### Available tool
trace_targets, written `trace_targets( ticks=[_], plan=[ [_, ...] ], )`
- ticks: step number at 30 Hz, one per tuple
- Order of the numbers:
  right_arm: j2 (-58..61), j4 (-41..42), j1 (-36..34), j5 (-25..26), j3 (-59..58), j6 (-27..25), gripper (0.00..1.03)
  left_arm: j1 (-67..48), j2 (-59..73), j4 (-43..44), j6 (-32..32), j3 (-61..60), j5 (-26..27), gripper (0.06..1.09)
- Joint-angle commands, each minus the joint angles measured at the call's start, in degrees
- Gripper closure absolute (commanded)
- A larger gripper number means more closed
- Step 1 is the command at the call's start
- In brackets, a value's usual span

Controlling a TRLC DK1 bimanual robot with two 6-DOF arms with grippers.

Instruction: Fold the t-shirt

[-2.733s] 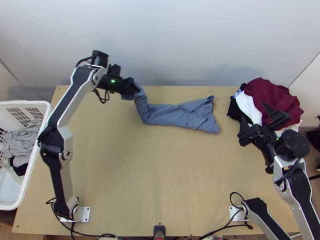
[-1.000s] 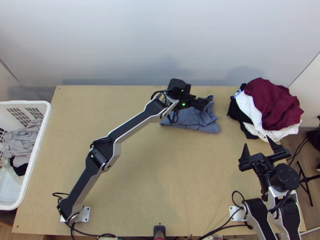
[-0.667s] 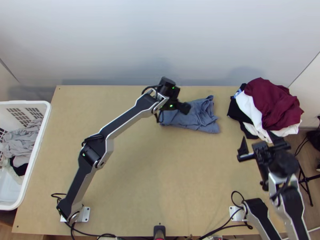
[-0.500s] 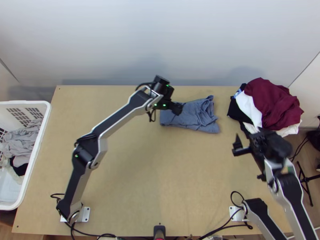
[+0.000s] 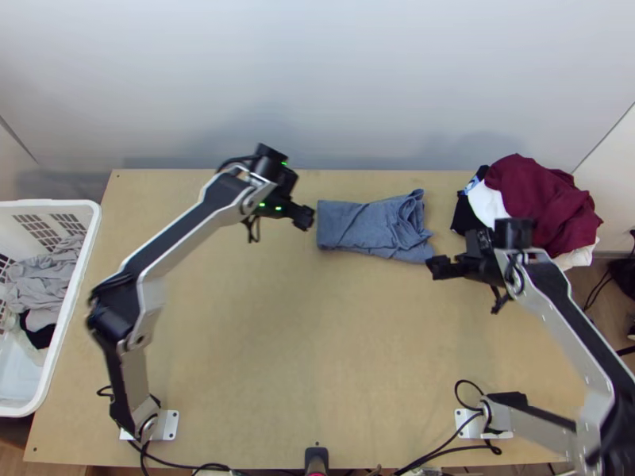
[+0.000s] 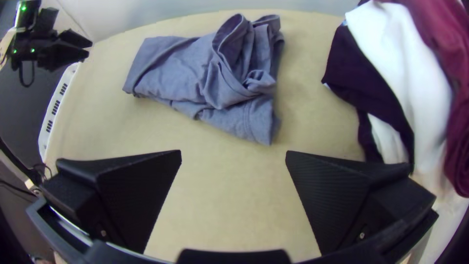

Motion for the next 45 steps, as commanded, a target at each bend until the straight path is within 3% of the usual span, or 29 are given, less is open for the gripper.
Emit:
trace_targets(
  ticks=[1, 7, 11, 20, 29, 32, 39, 45],
  plan=[
    [13.23, 0.49, -0.63, -5.06, 5.05, 3.26, 0.04, 3.13, -8.57, -0.43, 0.27, -8.27, -1.52, 0.1],
    [21.05, 1.89, -1.86, -6.29, 8.48, 3.26, 0.04, 5.85, -14.9, -1.4, -0.25, -12.41, -1.78, 0.1],
    [22.02, 7.43, -2.39, -7.61, 7.86, 3.26, 0.04, 6.55, -19.65, -1.31, -1.31, -15.75, -1.96, 0.1],
    [26.67, 10.33, -1.07, -7.88, 9.97, 4.4, 0.04, 6.12, -28.61, -1.05, -3.95, -23.92, -1.96, 0.1],
    [31.24, 12.0, 4.03, -7.88, 14.19, 9.32, 0.04, 6.91, -31.51, -0.52, -4.12, -26.29, -3.28, 0.1],
    [32.39, 12.61, 5.17, -7.79, 15.51, 9.85, 0.18, 7.17, -32.3, -0.52, -4.12, -27.26, -3.28, 0.1],
    [35.2, 12.61, 6.67, -7.79, 16.03, 8.01, 1.0, 7.26, -35.38, -0.35, -3.51, -31.04, -3.28, 0.1],
    [31.68, 14.11, 7.37, -5.77, 13.4, 6.86, 1.0, 7.35, -38.46, -0.26, -3.68, -34.73, -3.28, 0.1]
  ],
)
